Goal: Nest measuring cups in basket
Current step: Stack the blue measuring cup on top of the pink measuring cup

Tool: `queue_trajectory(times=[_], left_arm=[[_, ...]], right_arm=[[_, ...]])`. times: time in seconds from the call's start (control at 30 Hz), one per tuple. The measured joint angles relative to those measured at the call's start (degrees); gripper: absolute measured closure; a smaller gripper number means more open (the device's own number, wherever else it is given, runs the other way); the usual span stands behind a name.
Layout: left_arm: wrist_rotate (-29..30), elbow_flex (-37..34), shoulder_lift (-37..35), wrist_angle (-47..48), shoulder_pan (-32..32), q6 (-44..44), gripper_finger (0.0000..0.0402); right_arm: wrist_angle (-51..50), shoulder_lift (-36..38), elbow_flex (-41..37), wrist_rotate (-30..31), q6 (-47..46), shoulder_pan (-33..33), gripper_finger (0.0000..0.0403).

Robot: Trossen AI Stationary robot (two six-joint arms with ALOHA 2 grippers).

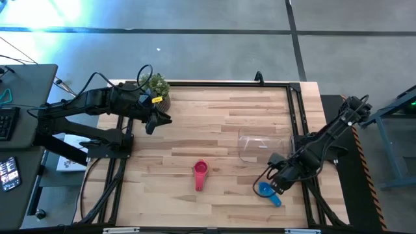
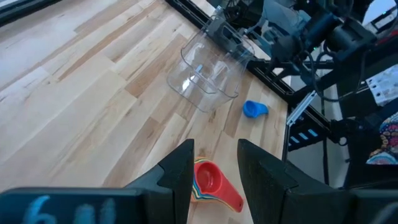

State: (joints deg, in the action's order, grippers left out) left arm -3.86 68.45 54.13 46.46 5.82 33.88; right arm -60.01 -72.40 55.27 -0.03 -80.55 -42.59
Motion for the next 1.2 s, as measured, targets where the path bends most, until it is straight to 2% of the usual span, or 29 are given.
queue_trajectory(times=[0.17,0.43,0.73,1.2], left_arm=[[0.24,0.00,0.00,0.00,0.00,2.01,0.0289],[2.07,0.00,0.00,-0.01,0.00,2.00,0.0289],[3.02,0.00,0.00,0.00,0.00,1.91,0.0289],[3.28,-0.02,1.22,-0.07,0.00,0.96,0.0289]], right_arm=[[3.33,-0.02,0.00,1.21,-1.05,-1.31,0.0259],[4.54,-0.89,0.04,4.21,-4.08,-1.44,0.0258],[4.62,-10.72,0.04,2.72,-3.04,-1.44,0.0258],[8.56,-20.89,0.04,0.98,-3.53,-0.94,0.0258]])
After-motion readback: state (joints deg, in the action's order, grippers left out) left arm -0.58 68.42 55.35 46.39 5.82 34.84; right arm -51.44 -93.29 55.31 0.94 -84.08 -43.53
